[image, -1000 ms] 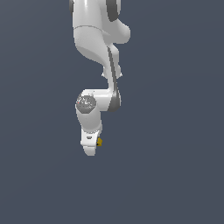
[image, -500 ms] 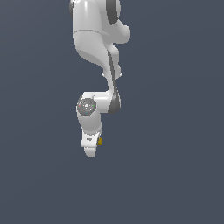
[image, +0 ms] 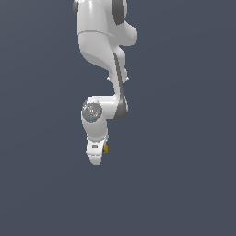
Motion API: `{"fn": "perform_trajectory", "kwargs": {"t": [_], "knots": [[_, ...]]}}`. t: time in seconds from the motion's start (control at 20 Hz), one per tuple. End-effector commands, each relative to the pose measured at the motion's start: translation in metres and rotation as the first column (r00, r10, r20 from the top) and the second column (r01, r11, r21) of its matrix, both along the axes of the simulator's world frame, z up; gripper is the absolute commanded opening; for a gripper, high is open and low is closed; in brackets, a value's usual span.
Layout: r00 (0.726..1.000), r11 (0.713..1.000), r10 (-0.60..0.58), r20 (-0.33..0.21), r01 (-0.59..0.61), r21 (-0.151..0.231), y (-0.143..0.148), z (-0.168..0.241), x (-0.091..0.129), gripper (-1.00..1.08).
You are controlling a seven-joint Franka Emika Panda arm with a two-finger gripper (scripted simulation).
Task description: Pick up the object and move it to a goal position.
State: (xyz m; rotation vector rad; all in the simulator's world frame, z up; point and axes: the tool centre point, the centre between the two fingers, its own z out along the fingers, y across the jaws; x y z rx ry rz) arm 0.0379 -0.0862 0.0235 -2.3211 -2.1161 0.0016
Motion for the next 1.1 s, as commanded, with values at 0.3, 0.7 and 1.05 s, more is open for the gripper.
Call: {"fn": "perform_trajectory", "kwargs": {"t": [0.3,0.7,1.05], "knots": [[1.000,1.000,0.002,0.001,-0.002,-0.001,0.047,0.028,-0.002,-1.00],[1.000,1.000,0.002,0.001,-0.002,-0.001,0.133,0.080,-0.005,-1.00],[1.000,1.000,0.002,0.001,-0.002,0.000,0.206,0.123,-0.006,-1.00]]}}
